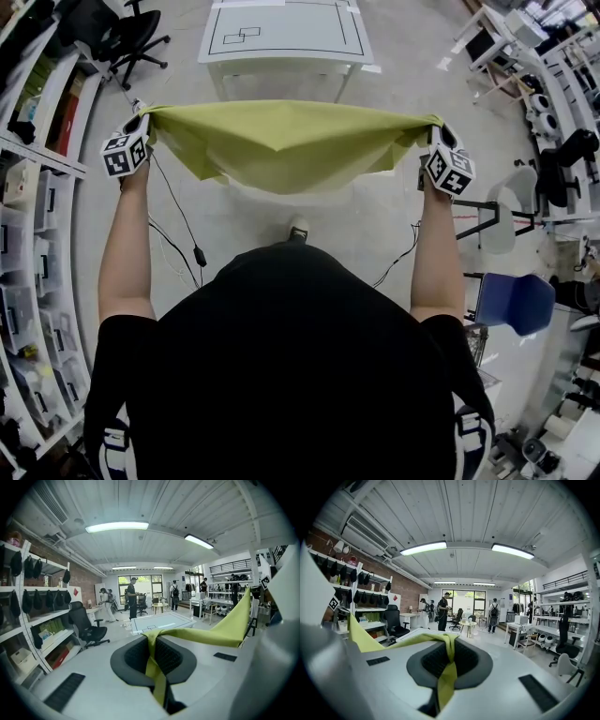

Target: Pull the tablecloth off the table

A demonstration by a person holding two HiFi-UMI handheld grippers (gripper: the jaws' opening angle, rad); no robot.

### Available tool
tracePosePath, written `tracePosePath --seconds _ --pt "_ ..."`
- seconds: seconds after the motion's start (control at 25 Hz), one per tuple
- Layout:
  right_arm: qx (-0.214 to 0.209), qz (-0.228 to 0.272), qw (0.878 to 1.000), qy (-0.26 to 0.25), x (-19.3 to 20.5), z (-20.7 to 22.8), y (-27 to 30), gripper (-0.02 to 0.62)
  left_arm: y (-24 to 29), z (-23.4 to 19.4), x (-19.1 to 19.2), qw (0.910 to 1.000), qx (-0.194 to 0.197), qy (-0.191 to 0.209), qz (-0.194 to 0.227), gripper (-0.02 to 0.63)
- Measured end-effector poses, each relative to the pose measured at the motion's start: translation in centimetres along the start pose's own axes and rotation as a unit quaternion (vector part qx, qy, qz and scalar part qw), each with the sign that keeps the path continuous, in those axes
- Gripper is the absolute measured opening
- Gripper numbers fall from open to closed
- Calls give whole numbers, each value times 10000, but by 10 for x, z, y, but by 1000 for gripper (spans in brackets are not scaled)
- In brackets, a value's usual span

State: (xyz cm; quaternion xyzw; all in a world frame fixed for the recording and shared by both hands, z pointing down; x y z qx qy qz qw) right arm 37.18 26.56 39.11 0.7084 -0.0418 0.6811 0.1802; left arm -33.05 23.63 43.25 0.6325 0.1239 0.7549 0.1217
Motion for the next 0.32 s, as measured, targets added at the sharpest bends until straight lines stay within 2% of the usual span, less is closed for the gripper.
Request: tracePosePath --seconds 0.32 --pt "47 -14 10000 52 5 2 0 18 5 -9 12 9999 -42 -58 -90 24"
Point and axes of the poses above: the fingertips, and each gripper's own axes: y forward along the fingers, z to its right, x out of its underside, the point moved 1 cm from there along -y, backward along the fingers, and after that the axes turned 13 degrees about -x, right-handed, at the moved point
